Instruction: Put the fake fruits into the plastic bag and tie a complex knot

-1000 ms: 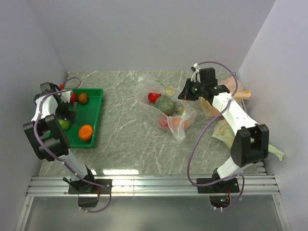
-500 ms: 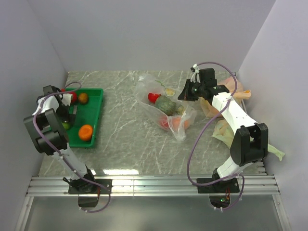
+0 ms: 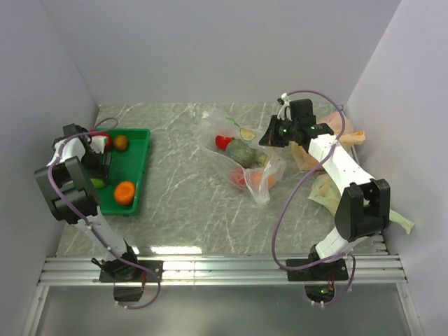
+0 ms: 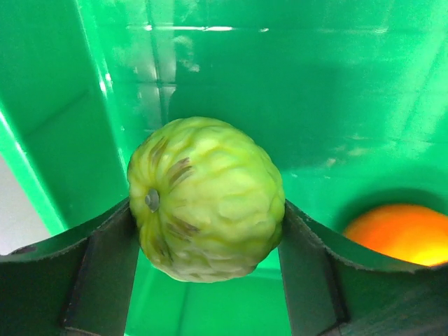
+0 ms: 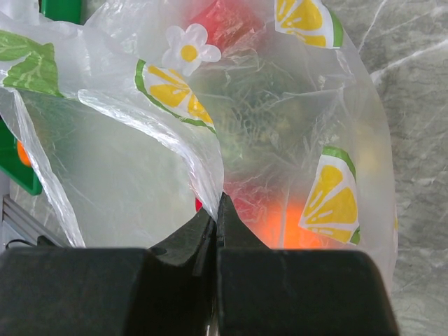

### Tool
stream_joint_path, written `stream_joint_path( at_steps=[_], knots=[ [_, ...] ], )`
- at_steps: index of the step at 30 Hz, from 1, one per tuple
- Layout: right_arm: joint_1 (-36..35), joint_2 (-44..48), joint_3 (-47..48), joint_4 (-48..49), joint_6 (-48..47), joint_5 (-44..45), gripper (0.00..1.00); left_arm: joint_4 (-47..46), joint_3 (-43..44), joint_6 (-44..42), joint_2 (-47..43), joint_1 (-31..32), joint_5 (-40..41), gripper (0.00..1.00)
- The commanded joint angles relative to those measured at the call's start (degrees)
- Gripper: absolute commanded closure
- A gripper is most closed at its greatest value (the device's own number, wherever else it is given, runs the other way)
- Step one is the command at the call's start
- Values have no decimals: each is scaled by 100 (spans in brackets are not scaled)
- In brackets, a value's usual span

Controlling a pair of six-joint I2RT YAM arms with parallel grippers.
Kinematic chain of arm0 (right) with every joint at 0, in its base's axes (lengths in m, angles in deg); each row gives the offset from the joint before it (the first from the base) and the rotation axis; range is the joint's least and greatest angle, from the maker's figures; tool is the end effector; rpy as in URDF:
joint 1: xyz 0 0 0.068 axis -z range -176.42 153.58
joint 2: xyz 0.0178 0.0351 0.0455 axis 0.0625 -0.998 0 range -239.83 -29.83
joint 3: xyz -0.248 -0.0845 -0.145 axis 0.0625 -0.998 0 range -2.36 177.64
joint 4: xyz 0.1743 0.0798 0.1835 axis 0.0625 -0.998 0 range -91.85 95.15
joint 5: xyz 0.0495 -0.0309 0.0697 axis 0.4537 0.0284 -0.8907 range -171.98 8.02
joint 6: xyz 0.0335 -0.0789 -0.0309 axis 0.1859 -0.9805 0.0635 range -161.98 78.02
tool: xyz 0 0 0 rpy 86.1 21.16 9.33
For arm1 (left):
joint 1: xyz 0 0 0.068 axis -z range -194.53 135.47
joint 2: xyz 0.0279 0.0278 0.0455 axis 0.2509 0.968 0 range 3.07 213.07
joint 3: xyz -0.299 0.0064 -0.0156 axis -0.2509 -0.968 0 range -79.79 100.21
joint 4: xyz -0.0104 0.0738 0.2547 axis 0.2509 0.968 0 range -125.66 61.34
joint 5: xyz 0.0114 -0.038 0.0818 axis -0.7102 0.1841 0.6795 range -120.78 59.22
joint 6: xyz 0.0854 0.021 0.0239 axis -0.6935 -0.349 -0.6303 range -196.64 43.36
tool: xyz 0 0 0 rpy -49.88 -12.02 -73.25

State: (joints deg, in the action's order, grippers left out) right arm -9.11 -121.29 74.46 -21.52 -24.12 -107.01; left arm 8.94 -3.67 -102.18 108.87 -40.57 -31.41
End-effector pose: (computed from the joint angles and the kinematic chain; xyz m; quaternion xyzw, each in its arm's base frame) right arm 0.3775 0.1203 0.3022 -0.0491 0.8926 0.2965 0.3362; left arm 0.3487 0.1694 0.1729 -0.0036 0.9906 0.0547 0.1254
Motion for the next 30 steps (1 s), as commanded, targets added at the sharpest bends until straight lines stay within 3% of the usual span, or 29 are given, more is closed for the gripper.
stream_joint_path(
  at_steps=[1,4,9,10,15,18,24,27,28,30],
  knots=[
    [73,102,141,31,-82,-1,100,748,587,67,-498,38,-786,48],
    [82,111,106,40,-38,-19,100,1321,1325,23,-954,414,-1701,47],
    [91,190,35,66,-55,25,100,1271,2319,803,-1764,2110,-2765,42],
    [100,199,26,66,-55,34,100,1157,2363,1170,-1817,2538,-3238,42],
    [152,304,-44,119,-38,95,100,-616,2092,2131,-2002,3806,-3988,41],
    [188,339,-70,119,-12,183,100,-1503,2003,2806,-1809,4510,-4033,39],
    [258,401,-88,128,68,201,100,-1620,2514,2852,-851,5609,-3401,34],
    [258,418,-88,136,120,183,100,-1692,2627,2906,-500,5890,-3375,22],
    [249,418,-97,145,120,166,100,-1622,2784,2888,-325,6074,-3087,12],
    [249,445,-114,154,120,166,100,-1534,2987,2879,-218,6181,-2962,3]
  ],
)
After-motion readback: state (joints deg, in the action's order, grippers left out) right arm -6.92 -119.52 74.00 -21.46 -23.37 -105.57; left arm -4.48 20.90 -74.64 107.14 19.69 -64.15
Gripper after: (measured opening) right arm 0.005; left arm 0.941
